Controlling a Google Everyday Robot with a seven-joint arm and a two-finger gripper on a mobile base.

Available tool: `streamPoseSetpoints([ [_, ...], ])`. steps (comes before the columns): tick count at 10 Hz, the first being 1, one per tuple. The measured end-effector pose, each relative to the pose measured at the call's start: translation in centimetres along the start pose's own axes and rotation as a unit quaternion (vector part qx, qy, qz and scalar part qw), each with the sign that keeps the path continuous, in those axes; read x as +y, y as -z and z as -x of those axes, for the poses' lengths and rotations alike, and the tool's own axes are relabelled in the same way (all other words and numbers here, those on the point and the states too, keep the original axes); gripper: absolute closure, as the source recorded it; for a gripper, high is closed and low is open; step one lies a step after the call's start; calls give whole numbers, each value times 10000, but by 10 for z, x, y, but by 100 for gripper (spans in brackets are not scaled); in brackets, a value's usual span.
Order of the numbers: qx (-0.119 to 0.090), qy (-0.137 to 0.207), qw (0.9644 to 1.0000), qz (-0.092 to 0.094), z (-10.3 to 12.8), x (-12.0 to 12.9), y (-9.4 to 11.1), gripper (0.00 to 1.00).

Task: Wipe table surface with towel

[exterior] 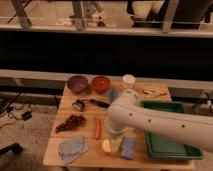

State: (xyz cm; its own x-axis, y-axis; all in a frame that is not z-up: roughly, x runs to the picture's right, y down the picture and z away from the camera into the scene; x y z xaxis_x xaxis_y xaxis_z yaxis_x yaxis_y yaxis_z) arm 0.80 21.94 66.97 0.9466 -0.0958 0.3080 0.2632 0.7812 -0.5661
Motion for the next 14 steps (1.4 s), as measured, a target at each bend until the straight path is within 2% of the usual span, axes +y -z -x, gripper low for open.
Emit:
streamPoseSetpoints([
  [8,48,-13,10000,-2,1,4,-2,20],
  [10,54,125,9999,-11,21,8,-7,20],
  [14,32,563,9984,-66,94,2,-23,20],
])
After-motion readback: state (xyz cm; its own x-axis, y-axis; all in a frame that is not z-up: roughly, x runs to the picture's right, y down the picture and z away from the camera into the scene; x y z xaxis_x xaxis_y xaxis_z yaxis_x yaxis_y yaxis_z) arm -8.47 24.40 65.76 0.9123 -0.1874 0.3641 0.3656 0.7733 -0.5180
